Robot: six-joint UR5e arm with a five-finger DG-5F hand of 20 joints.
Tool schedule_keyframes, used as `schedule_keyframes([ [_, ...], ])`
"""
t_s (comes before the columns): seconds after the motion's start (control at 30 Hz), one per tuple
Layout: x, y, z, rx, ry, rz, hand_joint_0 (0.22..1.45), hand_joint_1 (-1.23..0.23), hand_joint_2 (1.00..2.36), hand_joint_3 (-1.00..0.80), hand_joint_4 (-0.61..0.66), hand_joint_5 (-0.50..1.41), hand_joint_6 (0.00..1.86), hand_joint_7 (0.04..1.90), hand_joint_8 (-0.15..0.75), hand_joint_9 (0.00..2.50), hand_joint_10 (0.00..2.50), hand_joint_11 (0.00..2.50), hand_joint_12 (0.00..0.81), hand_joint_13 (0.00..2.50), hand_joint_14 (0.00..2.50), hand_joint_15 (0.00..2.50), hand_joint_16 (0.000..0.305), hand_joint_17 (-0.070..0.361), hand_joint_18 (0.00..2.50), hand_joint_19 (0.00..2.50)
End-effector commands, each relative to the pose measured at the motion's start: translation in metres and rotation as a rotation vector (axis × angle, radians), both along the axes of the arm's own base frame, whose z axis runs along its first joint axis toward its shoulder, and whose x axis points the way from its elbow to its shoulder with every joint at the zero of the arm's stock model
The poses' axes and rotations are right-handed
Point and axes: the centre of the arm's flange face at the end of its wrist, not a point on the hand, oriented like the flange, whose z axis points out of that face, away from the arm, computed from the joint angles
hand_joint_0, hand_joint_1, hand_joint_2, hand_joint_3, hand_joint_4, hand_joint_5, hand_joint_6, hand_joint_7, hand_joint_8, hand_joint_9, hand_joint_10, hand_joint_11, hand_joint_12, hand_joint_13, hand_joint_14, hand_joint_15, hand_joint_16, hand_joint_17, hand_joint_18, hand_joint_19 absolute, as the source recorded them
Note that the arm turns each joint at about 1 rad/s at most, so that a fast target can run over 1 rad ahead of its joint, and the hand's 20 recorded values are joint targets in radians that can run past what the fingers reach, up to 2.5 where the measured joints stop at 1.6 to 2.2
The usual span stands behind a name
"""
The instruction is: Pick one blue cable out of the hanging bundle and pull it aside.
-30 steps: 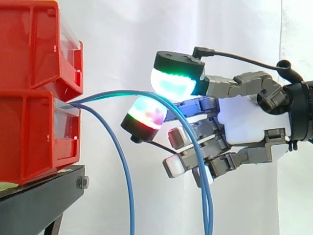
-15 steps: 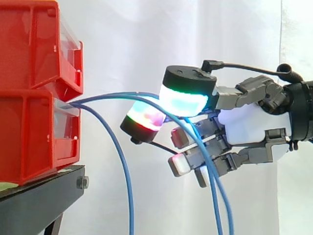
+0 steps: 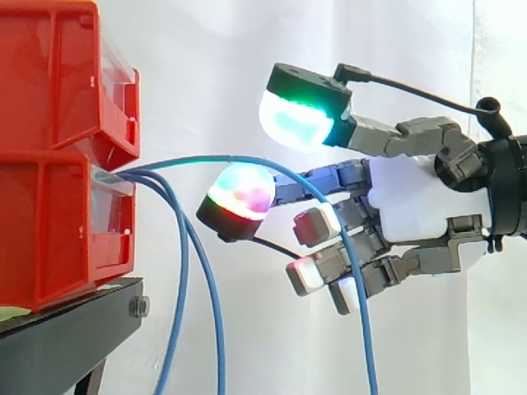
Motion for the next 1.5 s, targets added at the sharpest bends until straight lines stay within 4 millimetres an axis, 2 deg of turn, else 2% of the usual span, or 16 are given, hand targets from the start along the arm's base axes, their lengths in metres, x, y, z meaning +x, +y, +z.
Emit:
schedule_keyframes([
  [0.0, 0.0, 0.0, 0.0, 0.0, 0.0, 0.0, 0.49, -0.56, 1.0, -0.5, 0.03, -0.15, 0.88, 0.72, 0.316, 1.23, 0.02, 0.85, 0.407, 1.04, 0.02, 0.72, 0.056, 0.127, 0.96, 0.73],
  [0.1, -0.001, 0.0, 0.0, -0.001, 0.005, 0.0, 0.53, -0.58, 1.0, -0.49, 0.01, -0.14, 0.88, 0.78, 0.31, 1.26, 0.02, 0.86, 0.395, 1.02, 0.02, 0.72, 0.053, 0.119, 0.93, 0.76],
  [0.17, -0.001, 0.0, 0.0, 0.0, 0.006, 0.0, 0.56, -0.6, 1.01, -0.42, 0.01, -0.14, 0.88, 0.79, 0.301, 1.26, 0.02, 0.87, 0.388, 1.02, 0.02, 0.73, 0.052, 0.116, 0.93, 0.75],
  [0.2, -0.001, 0.0, -0.001, -0.001, 0.008, 0.0, 0.57, -0.66, 1.01, -0.34, 0.0, -0.14, 0.88, 0.81, 0.304, 1.25, 0.02, 0.87, 0.385, 1.02, 0.02, 0.73, 0.051, 0.115, 0.93, 0.76],
  [0.4, -0.002, 0.0, 0.005, -0.002, 0.001, 0.0, 0.57, -0.74, 1.02, -0.18, 0.01, -0.13, 0.91, 0.85, 0.329, 1.28, 0.02, 0.87, 0.41, 1.05, 0.02, 0.71, 0.055, 0.125, 1.0, 0.71],
  [0.5, -0.003, 0.001, 0.01, -0.009, 0.001, 0.002, 0.59, -0.77, 1.02, -0.13, 0.01, -0.14, 0.93, 0.89, 0.316, 1.27, 0.02, 0.89, 0.395, 1.04, 0.02, 0.71, 0.052, 0.118, 0.98, 0.73],
  [0.83, -0.007, 0.001, 0.018, -0.032, 0.014, 0.006, 0.59, -0.79, 1.02, -0.06, -0.05, -0.13, 0.93, 0.91, 0.304, 1.24, 0.02, 0.85, 0.384, 1.0, 0.02, 0.67, 0.051, 0.114, 0.93, 0.66],
  [1.0, -0.011, 0.003, 0.017, -0.046, 0.047, 0.017, 0.58, -0.79, 1.02, -0.04, -0.05, -0.12, 0.93, 0.9, 0.307, 1.09, 0.01, 0.57, 0.4, 0.9, 0.02, 0.46, 0.051, 0.115, 0.85, 0.54],
  [1.1, -0.012, 0.003, 0.016, -0.046, 0.058, 0.025, 0.58, -0.8, 1.02, -0.04, -0.05, -0.11, 0.92, 0.9, 0.306, 1.06, 0.02, 0.53, 0.401, 0.89, 0.01, 0.43, 0.052, 0.117, 0.83, 0.51],
  [1.47, -0.012, 0.002, 0.016, -0.045, 0.059, 0.023, 0.59, -0.82, 1.02, 0.02, -0.12, -0.11, 0.92, 0.94, 0.276, 1.02, 0.01, 0.48, 0.386, 0.84, 0.01, 0.41, 0.053, 0.118, 0.75, 0.46],
])
